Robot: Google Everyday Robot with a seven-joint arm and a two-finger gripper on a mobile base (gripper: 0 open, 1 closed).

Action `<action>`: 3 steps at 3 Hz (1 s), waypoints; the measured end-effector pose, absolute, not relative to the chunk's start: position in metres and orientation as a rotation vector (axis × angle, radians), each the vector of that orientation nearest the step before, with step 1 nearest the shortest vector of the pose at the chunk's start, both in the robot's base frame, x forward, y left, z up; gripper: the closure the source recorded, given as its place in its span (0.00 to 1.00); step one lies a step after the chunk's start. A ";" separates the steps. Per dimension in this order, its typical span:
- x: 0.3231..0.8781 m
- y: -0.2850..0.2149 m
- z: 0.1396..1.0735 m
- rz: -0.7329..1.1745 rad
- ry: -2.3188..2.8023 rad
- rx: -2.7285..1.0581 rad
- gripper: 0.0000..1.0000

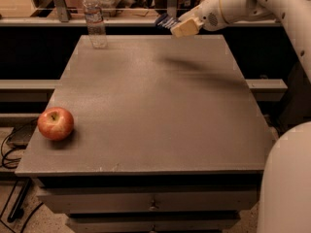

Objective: Move rxbar blueberry near apple

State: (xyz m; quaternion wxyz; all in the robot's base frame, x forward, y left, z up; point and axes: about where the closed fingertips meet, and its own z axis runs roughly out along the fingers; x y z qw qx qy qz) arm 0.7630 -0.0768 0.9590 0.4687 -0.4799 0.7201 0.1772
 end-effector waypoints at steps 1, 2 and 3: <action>0.763 -0.073 0.954 0.457 1.777 -1.198 1.00; 0.738 -0.043 0.949 0.490 1.758 -1.331 1.00; 0.696 -0.010 0.940 0.551 1.713 -1.478 1.00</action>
Offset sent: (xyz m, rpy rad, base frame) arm -0.0741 0.0710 -0.0242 -0.1414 0.0823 0.2767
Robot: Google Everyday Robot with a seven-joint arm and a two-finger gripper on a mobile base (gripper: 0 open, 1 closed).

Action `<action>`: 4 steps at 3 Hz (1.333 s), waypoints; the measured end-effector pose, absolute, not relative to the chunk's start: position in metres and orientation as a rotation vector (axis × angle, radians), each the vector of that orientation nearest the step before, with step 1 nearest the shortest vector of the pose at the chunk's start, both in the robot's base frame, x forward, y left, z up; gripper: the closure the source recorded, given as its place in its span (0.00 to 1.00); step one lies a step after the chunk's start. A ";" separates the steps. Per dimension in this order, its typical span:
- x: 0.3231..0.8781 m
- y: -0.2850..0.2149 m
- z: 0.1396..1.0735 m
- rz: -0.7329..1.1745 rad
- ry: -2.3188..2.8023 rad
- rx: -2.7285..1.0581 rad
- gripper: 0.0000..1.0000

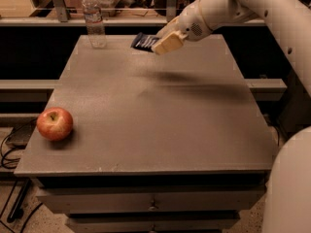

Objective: Move rxbar blueberry near apple

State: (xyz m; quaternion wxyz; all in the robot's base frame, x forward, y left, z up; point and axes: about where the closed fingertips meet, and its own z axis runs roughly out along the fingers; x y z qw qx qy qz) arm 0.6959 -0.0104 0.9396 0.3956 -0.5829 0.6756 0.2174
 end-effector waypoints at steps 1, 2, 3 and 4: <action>0.652 0.020 0.924 0.633 1.657 -1.585 1.00; 0.609 0.047 0.900 0.723 1.617 -1.657 0.91; 0.580 0.061 0.879 0.800 1.611 -1.682 0.76; 0.554 0.071 0.861 0.887 1.618 -1.686 0.52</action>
Offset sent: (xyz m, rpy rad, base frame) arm -0.1409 0.0851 -0.0757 0.0188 0.1324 0.3095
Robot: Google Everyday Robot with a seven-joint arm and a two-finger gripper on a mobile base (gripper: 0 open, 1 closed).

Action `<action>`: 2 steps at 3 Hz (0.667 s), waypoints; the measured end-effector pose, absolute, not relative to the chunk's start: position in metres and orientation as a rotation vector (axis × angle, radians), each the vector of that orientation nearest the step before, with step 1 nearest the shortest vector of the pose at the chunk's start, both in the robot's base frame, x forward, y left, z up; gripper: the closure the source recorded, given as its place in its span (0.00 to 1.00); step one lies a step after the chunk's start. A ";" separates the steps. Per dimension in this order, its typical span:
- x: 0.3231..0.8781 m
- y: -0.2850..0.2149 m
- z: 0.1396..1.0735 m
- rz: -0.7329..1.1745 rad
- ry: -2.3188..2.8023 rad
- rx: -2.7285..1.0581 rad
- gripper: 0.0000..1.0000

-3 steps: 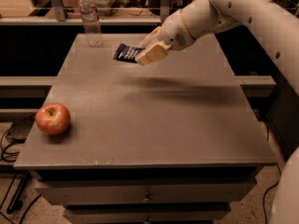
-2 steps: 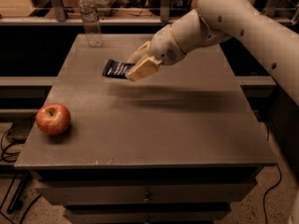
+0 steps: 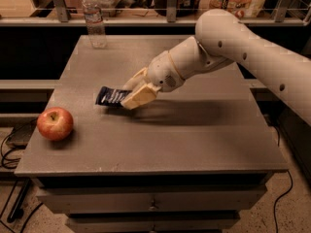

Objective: Move rxbar blueberry near apple

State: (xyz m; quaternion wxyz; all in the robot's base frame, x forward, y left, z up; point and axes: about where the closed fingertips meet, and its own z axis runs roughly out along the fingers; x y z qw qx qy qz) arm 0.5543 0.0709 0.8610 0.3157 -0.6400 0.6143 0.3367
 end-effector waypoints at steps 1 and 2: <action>0.533 0.076 0.852 0.964 1.626 -1.675 0.29; 0.513 0.080 0.849 1.027 1.627 -1.677 0.06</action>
Offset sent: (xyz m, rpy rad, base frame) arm -0.0631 0.0094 -0.0158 0.0558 0.1514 0.0580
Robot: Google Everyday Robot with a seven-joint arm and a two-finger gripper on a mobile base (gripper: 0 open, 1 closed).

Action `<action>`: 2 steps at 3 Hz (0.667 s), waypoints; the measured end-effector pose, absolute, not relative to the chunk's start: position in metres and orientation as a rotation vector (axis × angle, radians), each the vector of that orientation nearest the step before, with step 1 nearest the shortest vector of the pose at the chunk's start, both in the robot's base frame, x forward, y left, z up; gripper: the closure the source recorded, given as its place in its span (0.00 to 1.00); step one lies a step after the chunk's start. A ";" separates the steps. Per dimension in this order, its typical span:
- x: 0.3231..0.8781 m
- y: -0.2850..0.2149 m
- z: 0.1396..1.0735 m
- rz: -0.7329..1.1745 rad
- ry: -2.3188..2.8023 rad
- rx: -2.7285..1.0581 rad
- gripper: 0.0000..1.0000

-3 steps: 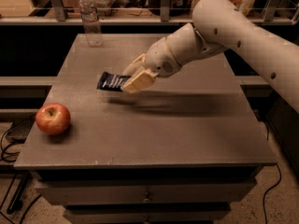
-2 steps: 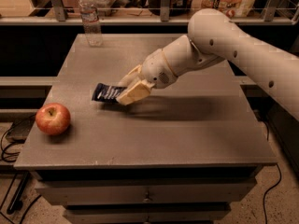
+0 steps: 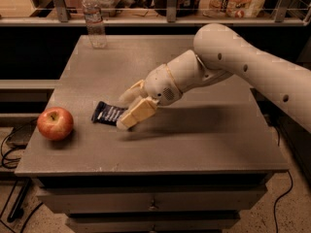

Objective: Move rxbar blueberry near apple

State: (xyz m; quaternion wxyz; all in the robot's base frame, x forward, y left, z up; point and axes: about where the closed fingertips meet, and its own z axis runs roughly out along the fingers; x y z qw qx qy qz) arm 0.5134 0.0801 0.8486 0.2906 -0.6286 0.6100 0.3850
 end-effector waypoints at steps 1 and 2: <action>0.512 0.081 0.848 1.032 1.626 -1.679 0.00; 0.512 0.082 0.848 1.032 1.626 -1.679 0.00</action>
Offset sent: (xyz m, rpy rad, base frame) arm -0.0016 0.0013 -0.0004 0.0005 0.0028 0.0035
